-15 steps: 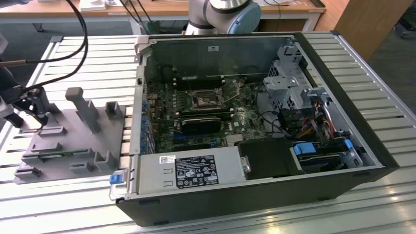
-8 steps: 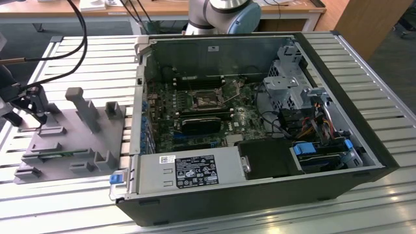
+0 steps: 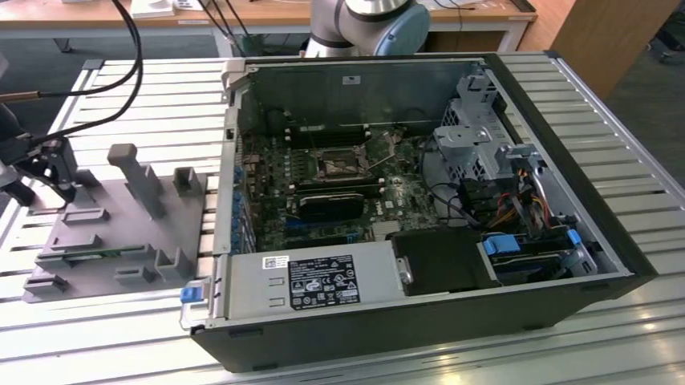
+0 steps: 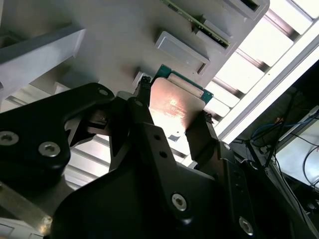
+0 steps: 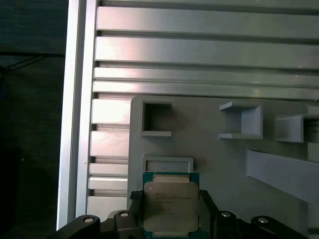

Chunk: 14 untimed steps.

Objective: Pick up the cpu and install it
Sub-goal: 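Pick up the cpu and move it towards the insertion slot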

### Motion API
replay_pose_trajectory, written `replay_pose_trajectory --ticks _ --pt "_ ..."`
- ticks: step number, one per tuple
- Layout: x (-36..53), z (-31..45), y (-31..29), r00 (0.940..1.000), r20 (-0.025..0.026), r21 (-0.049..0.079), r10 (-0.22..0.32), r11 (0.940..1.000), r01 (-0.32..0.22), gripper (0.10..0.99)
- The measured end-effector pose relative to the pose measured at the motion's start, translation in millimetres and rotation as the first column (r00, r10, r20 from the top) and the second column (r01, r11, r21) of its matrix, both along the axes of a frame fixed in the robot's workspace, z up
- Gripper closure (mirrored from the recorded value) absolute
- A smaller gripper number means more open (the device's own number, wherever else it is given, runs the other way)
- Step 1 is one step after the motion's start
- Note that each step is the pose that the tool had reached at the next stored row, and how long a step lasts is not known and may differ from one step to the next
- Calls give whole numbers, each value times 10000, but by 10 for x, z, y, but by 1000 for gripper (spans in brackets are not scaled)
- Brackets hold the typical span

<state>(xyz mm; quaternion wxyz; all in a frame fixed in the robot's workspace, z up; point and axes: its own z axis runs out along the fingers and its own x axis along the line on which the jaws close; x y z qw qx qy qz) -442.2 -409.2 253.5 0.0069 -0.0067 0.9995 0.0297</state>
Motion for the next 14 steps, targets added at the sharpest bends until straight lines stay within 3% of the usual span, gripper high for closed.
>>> replay_pose_trajectory --ticks 14 --pt "0 59 15 10000 -3 -9 0 10000 0 549"
